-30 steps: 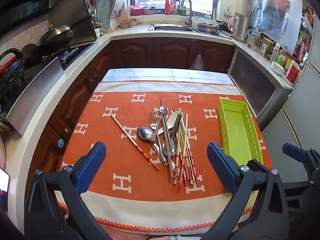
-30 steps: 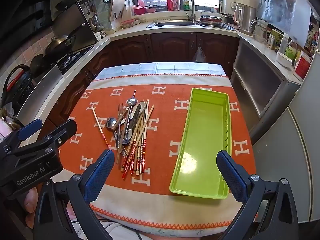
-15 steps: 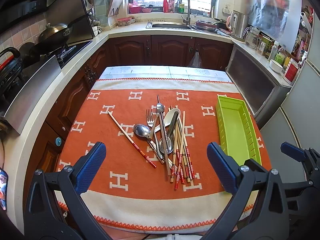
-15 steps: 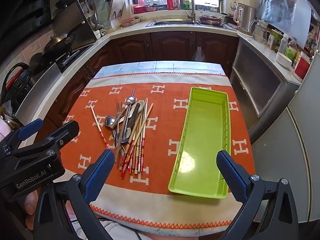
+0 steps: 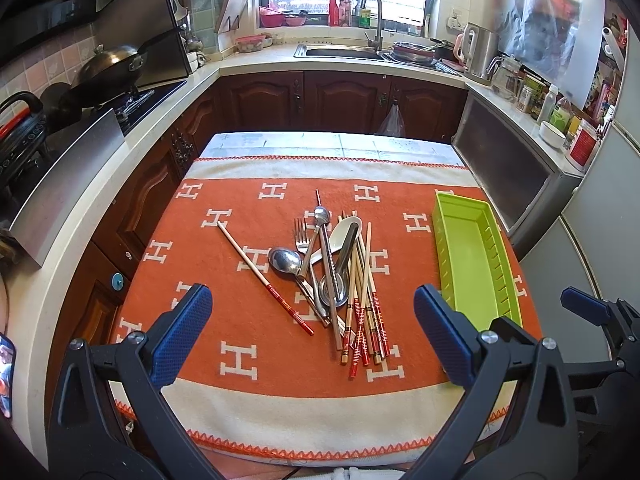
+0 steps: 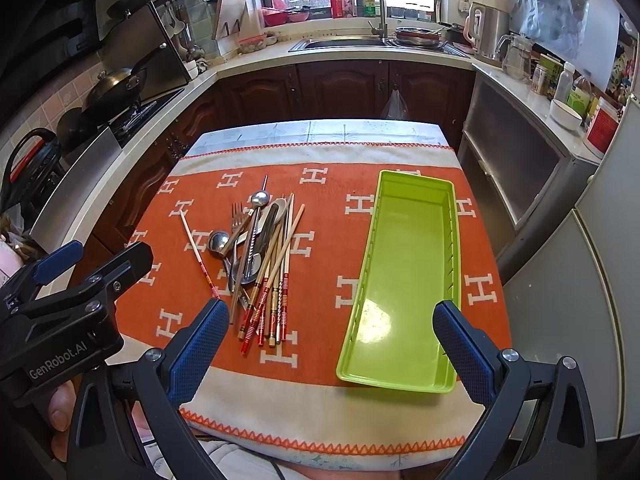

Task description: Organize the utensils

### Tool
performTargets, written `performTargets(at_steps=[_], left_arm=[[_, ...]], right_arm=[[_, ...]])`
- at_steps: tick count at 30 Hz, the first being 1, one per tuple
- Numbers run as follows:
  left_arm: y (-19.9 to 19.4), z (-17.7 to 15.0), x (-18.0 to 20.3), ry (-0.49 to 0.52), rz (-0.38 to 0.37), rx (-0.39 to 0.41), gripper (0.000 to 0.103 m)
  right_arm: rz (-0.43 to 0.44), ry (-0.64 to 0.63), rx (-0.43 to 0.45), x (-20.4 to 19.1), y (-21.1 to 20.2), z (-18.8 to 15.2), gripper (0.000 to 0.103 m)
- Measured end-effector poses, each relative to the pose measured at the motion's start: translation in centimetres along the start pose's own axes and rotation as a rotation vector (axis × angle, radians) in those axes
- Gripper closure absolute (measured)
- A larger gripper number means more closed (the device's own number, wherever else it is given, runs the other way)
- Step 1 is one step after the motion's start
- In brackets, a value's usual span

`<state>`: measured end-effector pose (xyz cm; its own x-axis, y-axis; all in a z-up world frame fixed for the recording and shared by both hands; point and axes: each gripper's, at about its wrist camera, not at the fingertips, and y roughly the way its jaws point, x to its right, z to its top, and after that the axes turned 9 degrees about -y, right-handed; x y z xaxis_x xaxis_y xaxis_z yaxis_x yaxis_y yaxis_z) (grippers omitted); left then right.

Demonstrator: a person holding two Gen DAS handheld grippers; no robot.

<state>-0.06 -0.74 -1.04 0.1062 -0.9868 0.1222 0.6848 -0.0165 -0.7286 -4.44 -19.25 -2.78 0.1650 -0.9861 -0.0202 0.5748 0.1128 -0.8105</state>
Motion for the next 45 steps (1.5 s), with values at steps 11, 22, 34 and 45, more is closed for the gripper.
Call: performTargets(at_steps=[11, 22, 34, 45], left_arm=[[-0.4, 0.1, -0.6, -0.012, 0.006, 0.001, 0.003], [-0.4, 0.0, -0.5, -0.015, 0.012, -0.011, 0.003], [-0.7, 0.1, -0.5, -0.015, -0.001, -0.004, 0.004], [-0.3, 0.4, -1.8, -0.042, -0.022, -0.013, 0.004]], right_arm=[[-0.003, 0.015, -0.005, 0.2, 0.1, -0.4, 0.0], [0.0, 0.049, -0.012, 0.8, 0.1, -0.3, 0.0], [0.003, 0.053, -0.011, 0.9, 0.1, -0.2, 0.0], [0.023, 0.043, 0.003, -0.3, -0.1, 0.2, 0.0]])
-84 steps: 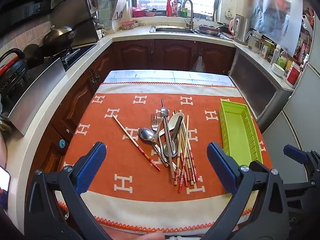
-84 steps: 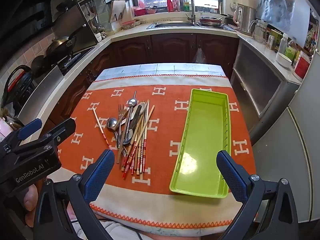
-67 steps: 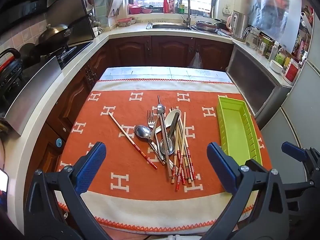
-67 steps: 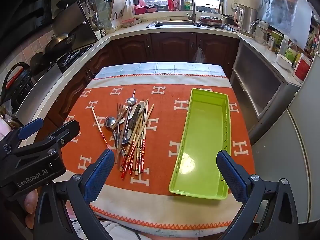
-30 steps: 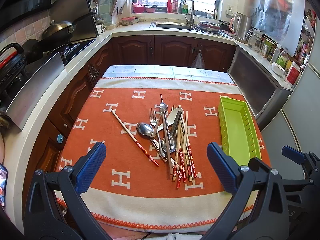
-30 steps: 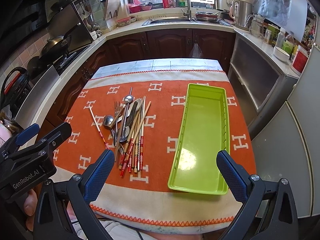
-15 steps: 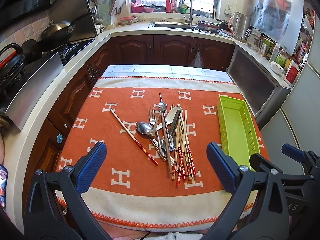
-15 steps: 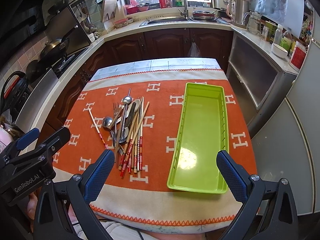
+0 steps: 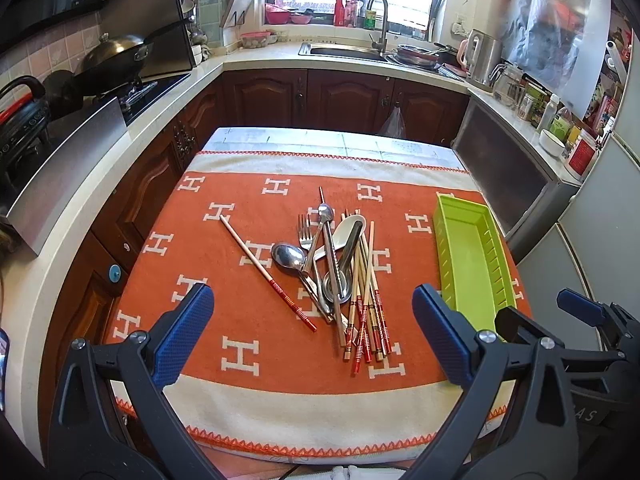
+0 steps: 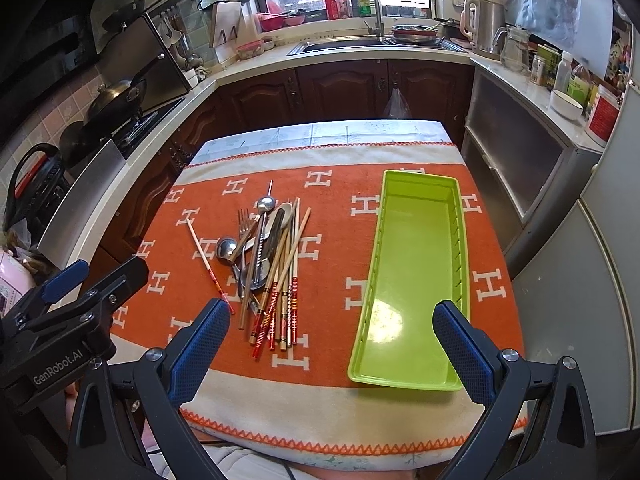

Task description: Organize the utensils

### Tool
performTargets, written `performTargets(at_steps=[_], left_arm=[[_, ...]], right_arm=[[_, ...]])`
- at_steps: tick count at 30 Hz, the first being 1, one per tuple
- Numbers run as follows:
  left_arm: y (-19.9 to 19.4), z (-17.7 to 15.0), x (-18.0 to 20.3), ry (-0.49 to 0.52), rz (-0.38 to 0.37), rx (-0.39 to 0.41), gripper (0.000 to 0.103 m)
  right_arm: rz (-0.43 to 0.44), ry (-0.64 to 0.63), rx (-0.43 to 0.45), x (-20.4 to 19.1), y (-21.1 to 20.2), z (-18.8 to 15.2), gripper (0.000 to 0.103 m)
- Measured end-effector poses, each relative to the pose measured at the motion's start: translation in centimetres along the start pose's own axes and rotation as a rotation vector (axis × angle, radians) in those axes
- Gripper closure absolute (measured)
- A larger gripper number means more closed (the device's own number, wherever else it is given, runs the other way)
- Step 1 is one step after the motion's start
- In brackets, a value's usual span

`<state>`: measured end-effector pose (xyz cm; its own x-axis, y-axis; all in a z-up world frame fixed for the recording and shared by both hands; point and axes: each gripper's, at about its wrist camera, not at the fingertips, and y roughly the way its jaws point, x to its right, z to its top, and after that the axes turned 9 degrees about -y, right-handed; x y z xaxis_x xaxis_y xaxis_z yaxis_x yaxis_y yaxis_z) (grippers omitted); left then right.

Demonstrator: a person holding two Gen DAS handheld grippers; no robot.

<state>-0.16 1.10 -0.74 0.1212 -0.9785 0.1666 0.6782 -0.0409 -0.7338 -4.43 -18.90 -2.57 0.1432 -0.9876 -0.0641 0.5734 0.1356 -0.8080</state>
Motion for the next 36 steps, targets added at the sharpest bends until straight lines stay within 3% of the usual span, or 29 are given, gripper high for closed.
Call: performTargets(at_steps=[11, 16, 25, 30, 36], left_arm=[[1.1, 0.9, -2.0, -0.066, -0.04, 0.009, 0.004], [2.4, 1.9, -3.2, -0.078, -0.065, -0.023, 0.004], [6.6, 4.7, -8.9, -0.173, 0.03, -0.086, 0.004], [8.3, 5.2, -11.1, -0.179, -0.004, -0.121, 0.004], [10.4, 5.2, -12.3, -0.183, 0.029, -0.134, 0.005]], right_arm=[[0.014, -0.014, -0.013, -0.6, 1.4, 1.2, 0.0], [0.034, -0.02, -0.016, -1.1, 2.5, 2.5, 0.0], [0.041, -0.043, -0.019, -1.9, 4.9, 5.6, 0.0], [0.087, -0.037, -0.064, -2.1, 7.6, 7.5, 0.0], [0.086, -0.017, -0.079, -1.9, 11.3, 9.1, 0.0]])
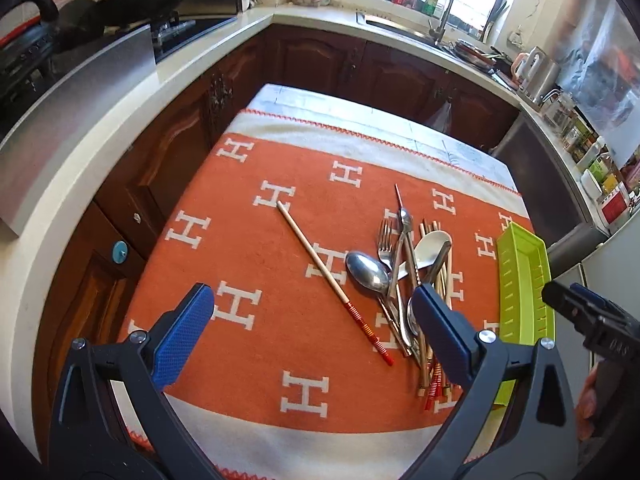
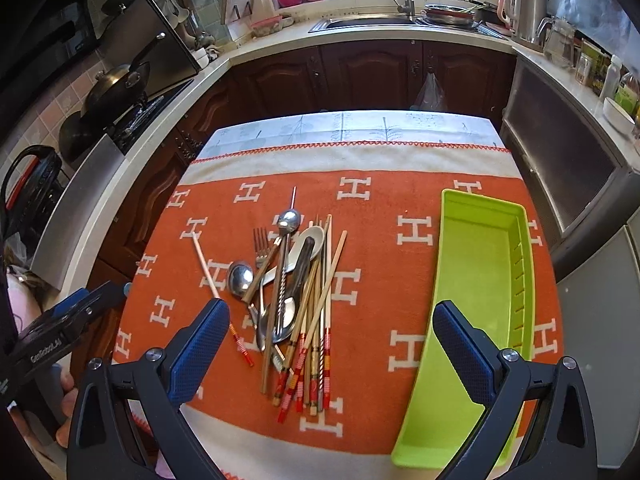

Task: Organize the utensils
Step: 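Grasp the twisted steel chopstick with the right tool while the left tool grasps a red-tipped wooden chopstick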

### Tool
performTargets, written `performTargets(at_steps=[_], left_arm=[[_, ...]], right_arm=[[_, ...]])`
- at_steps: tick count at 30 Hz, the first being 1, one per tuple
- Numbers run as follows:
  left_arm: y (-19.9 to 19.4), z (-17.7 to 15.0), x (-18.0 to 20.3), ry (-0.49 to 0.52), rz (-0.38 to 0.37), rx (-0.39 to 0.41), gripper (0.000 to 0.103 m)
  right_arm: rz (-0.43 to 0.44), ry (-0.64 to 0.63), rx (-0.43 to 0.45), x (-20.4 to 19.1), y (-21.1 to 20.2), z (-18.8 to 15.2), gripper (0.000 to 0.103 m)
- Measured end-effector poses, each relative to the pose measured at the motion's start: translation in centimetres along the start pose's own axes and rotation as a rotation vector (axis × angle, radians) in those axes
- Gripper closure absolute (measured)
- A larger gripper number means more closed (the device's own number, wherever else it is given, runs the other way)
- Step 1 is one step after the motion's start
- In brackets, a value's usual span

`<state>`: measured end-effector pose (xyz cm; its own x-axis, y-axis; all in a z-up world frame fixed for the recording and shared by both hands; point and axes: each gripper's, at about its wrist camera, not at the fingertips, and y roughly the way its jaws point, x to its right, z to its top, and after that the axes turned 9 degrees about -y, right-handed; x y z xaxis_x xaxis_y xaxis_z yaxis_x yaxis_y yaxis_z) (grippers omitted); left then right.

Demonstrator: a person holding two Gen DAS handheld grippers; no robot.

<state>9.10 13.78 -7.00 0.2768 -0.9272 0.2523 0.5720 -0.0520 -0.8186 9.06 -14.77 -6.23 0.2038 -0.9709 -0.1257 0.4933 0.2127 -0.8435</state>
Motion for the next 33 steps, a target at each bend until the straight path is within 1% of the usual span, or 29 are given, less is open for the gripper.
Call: performTargets(at_steps=[3, 4, 5, 6, 8, 9, 10, 11, 12, 13, 14, 15, 16, 17, 19, 21, 24, 26, 28, 30, 33], left_arm=[[1.7, 0.0, -0.3, -0.004, 0.019, -0.033, 0.007], [2.2, 0.0, -0.4, -0.005, 0.026, -0.041, 0.007], [2.8, 0.0, -0.5, -0.006, 0.033, -0.051, 0.008], [3.8, -0.1, -0.6, -0.01, 0.038, -0.067, 0.01], [5.1, -0.3, -0.7, -0.012, 0.05, -0.091, 0.016], [6.2, -0.3, -0.7, -0.014, 0.054, -0.109, 0.021], [6.9, -0.4, -0.7, -0.014, 0.056, -0.123, 0.027], [7.8, -0.5, -0.7, -0.016, 0.056, -0.137, 0.029], [9.0, -0.5, -0.7, -0.018, 0.062, -0.158, 0.033], [9.8, -0.6, -0.7, -0.022, 0.072, -0.173, 0.037], [10.6, -0.7, -0.6, -0.026, 0.077, -0.19, 0.039], [11.5, -0.7, -0.7, -0.032, 0.077, -0.206, 0.041], [12.4, -0.7, -0.6, -0.043, 0.079, -0.222, 0.043], [12.9, -0.8, -0.6, -0.046, 0.081, -0.225, 0.043], [13.8, -0.7, -0.4, -0.05, 0.085, -0.23, 0.043], [14.6, -0.6, -0.2, -0.054, 0.091, -0.239, 0.043], [15.5, -0.4, -0.2, -0.063, 0.108, -0.255, 0.043], [16.0, -0.4, -0.4, -0.064, 0.123, -0.275, 0.043], [16.3, -0.4, 0.1, -0.039, 0.144, -0.257, 0.043], [16.6, -0.3, 0.5, -0.029, 0.14, -0.254, 0.043], [17.1, -0.1, 1.3, 0.0, 0.164, -0.246, 0.043]], right_arm=[[0.027, 0.007, -0.015, 0.4, 2.0, 0.6, 0.001], [0.039, 0.008, -0.024, 0.4, 2.6, 0.7, 0.006], [0.056, 0.005, -0.036, 0.4, 3.3, 0.8, 0.013], [0.078, 0.005, -0.057, 0.3, 4.3, 0.8, 0.016], [0.119, 0.013, -0.089, 0.0, 6.0, 0.7, 0.026], [0.145, 0.013, -0.109, -0.1, 7.0, 0.7, 0.028], [0.161, 0.008, -0.127, -0.4, 8.1, 0.7, 0.034], [0.171, 0.0, -0.139, -0.7, 9.0, 0.7, 0.041], [0.175, -0.011, -0.148, -1.2, 9.9, 0.7, 0.044], [0.18, -0.021, -0.158, -1.7, 10.7, 0.6, 0.052], [0.19, -0.031, -0.17, -2.1, 11.7, 0.7, 0.059], [0.196, -0.038, -0.182, -2.6, 12.7, 0.7, 0.062], [0.199, -0.043, -0.187, -3.0, 13.2, 0.6, 0.069], [0.205, -0.045, -0.199, -3.3, 14.3, 0.7, 0.072], [0.212, -0.053, -0.23, -3.7, 15.4, 0.8, 0.073], [0.208, -0.054, -0.24, -3.9, 16.6, 1.1, 0.076], [0.194, -0.074, -0.246, -4.4, 18.0, 1.4, 0.084], [0.177, -0.084, -0.25, -4.5, 18.7, 1.4, 0.091], [0.172, -0.092, -0.25, -4.6, 19.1, 1.5, 0.093], [0.172, -0.098, -0.251, -4.7, 19.5, 1.6, 0.093], [0.179, -0.106, -0.266, -5.0, 20.1, 1.7, 0.093]])
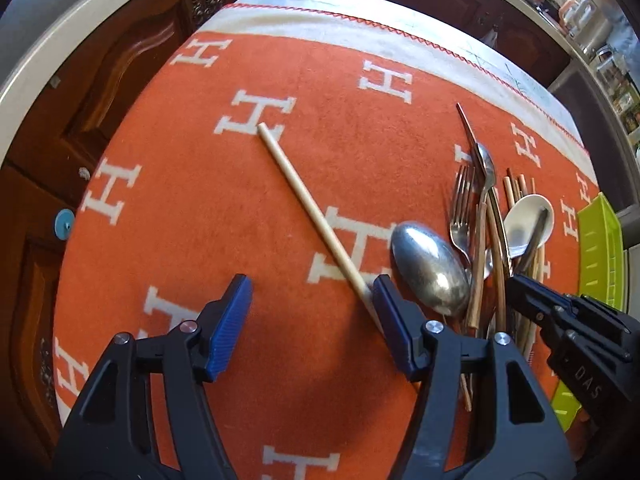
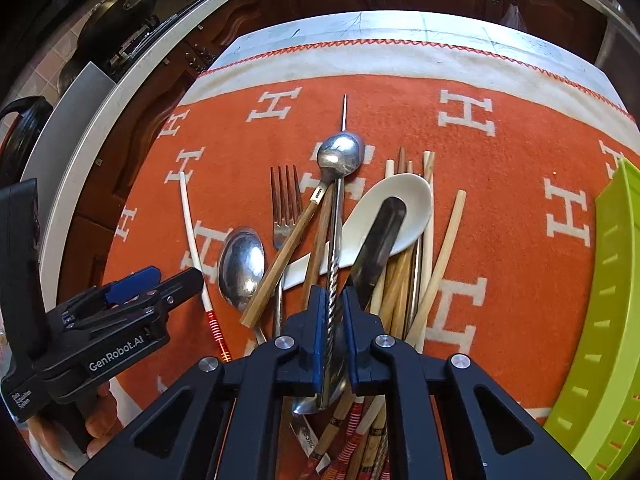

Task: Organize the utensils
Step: 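Grasp the twisted steel chopstick with the right tool while the left tool grasps a red-tipped wooden chopstick, then carry both chopsticks into the green tray and open both tools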

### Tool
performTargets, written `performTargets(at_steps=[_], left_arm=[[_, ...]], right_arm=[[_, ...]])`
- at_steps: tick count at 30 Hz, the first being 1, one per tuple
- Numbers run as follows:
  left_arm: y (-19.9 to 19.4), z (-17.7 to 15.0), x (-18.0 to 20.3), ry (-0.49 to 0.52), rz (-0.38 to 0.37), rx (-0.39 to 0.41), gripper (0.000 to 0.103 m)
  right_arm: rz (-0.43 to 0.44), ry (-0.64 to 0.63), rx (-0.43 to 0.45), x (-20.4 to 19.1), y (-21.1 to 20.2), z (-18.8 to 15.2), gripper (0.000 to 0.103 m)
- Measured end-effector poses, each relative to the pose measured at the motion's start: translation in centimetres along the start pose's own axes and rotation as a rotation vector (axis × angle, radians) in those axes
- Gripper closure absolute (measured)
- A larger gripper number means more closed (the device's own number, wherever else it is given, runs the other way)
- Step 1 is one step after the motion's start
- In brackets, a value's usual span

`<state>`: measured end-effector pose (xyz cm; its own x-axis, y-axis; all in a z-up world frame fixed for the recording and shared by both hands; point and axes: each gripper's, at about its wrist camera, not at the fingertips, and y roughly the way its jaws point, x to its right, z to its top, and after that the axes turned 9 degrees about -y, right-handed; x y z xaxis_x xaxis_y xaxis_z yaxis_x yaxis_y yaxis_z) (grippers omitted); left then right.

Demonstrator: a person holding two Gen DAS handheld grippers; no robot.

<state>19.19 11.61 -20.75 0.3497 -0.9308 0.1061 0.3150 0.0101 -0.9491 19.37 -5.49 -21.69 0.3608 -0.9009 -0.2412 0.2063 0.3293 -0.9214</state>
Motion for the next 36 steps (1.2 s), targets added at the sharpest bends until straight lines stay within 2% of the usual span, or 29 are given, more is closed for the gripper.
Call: performTargets(at_steps=[3, 6, 8, 9, 10, 13, 18, 20, 26, 30, 36], left_arm=[[0.3, 0.2, 0.8, 0.043, 0.045, 0.024, 0.043], [0.3, 0.1, 1.1, 0.056, 0.045, 0.043, 0.044], [0.0, 0.1, 1.0, 0.067, 0.04, 0.056, 0.06], [-0.2, -0.1, 0.9, 0.075, 0.034, 0.063, 0.079], [-0.4, -0.1, 0.9, 0.08, 0.026, 0.059, 0.092], [-0.7, -0.4, 0.5, 0.069, 0.002, 0.043, 0.099], [-2.0, -1.4, -0.3, 0.036, -0.079, -0.007, 0.099], [-3.2, -1.9, -0.1, 0.045, -0.095, 0.002, 0.099], [-8.1, -3.6, 1.7, 0.096, -0.202, 0.013, 0.099], [-11.1, -4.8, 3.9, 0.155, -0.26, 0.023, 0.099], [-14.6, -6.6, 9.8, 0.279, -0.327, 0.024, 0.099]], right_arm=[[0.008, 0.0, -0.007, -0.2, 0.8, 0.4, 0.093], [0.003, -0.009, -0.001, -0.6, 0.8, 0.5, 0.093], [0.005, -0.01, 0.0, -0.6, 0.6, 0.3, 0.094], [0.003, -0.006, 0.0, -0.6, 0.6, 0.2, 0.095], [0.006, 0.001, 0.001, -0.5, 0.4, 0.1, 0.096], [0.028, 0.039, 0.006, 0.3, 0.1, -0.3, 0.098], [0.052, 0.092, 0.046, 1.2, -2.2, -1.5, 0.098], [0.068, 0.114, 0.063, 1.4, -3.7, -2.3, 0.098], [0.097, 0.143, 0.104, 1.3, -7.9, -5.1, 0.098], [0.115, 0.173, 0.147, 1.6, -11.0, -7.9, 0.098], [0.096, 0.235, 0.259, 3.3, -17.1, -12.7, 0.098]])
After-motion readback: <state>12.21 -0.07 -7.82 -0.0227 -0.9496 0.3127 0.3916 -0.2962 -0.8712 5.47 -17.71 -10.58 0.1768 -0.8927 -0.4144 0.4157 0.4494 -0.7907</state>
